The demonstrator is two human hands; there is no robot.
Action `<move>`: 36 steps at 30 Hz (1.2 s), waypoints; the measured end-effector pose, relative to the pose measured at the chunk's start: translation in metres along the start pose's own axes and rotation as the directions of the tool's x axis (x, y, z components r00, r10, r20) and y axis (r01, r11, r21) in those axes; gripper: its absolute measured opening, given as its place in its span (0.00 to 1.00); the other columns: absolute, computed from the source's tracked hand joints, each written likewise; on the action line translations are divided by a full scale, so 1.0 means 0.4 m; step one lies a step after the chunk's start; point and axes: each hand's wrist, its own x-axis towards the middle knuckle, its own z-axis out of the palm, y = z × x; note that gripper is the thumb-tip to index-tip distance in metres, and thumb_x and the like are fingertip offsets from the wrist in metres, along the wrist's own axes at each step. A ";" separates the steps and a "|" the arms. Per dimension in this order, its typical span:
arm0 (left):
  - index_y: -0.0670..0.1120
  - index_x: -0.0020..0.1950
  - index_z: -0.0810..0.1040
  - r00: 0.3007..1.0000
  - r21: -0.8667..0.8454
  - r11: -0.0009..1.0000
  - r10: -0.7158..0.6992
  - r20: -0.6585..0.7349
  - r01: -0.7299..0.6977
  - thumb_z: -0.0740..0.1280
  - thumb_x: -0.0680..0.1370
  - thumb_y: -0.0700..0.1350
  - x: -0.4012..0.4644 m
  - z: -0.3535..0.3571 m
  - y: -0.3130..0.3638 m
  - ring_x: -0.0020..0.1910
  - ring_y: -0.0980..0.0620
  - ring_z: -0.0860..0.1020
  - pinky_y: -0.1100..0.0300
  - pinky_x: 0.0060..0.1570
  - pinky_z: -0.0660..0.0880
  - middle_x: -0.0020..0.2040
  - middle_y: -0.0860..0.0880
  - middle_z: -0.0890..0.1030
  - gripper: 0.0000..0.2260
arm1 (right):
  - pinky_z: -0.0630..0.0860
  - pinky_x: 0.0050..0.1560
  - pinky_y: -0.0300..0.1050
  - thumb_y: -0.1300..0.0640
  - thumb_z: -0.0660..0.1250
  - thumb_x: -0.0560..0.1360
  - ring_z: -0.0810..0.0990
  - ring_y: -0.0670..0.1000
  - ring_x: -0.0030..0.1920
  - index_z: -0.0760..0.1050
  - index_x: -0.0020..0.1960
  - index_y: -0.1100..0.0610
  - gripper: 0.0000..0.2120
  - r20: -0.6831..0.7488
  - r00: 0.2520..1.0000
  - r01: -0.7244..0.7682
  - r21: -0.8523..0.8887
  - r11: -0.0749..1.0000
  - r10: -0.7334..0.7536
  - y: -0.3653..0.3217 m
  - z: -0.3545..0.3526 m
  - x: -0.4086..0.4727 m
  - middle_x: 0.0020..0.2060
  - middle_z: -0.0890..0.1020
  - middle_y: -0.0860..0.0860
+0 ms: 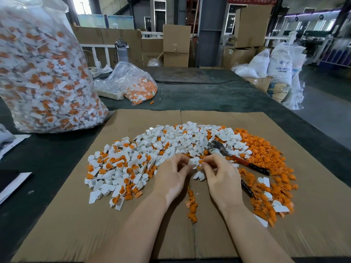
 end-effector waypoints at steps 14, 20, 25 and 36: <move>0.50 0.44 0.76 0.999 -0.146 0.989 -0.032 0.017 0.034 0.67 0.77 0.44 -0.007 -0.008 0.007 0.35 0.63 0.79 0.71 0.38 0.72 0.35 0.53 0.82 0.03 | 0.72 0.43 0.49 0.59 0.72 0.71 0.73 0.49 0.33 0.75 0.35 0.58 0.08 0.036 0.997 0.070 -0.145 0.987 -0.065 -0.011 0.004 -0.002 0.30 0.76 0.48; 0.51 0.43 0.77 0.999 -0.007 0.999 0.049 0.015 -0.049 0.68 0.76 0.46 -0.011 0.002 0.010 0.40 0.56 0.78 0.61 0.42 0.74 0.40 0.52 0.81 0.03 | 0.62 0.43 0.44 0.60 0.70 0.72 0.70 0.49 0.31 0.69 0.33 0.55 0.13 0.087 0.995 0.056 -0.146 0.988 -0.044 -0.003 0.012 -0.006 0.28 0.72 0.46; 0.54 0.43 0.75 1.000 -0.082 0.996 0.018 0.007 -0.017 0.66 0.77 0.45 -0.010 -0.002 0.009 0.41 0.56 0.79 0.62 0.43 0.74 0.40 0.53 0.81 0.04 | 0.73 0.45 0.50 0.56 0.69 0.74 0.75 0.46 0.35 0.77 0.37 0.57 0.07 0.133 0.991 0.004 -0.004 1.000 -0.004 0.000 0.005 0.001 0.31 0.77 0.46; 0.56 0.42 0.74 1.000 -0.154 0.988 0.010 0.029 -0.005 0.65 0.78 0.43 -0.010 -0.010 0.009 0.35 0.64 0.78 0.73 0.37 0.71 0.37 0.54 0.80 0.08 | 0.76 0.47 0.46 0.63 0.72 0.70 0.73 0.45 0.42 0.80 0.55 0.56 0.14 0.089 0.987 0.127 0.059 0.990 -0.132 -0.007 -0.008 0.000 0.40 0.74 0.44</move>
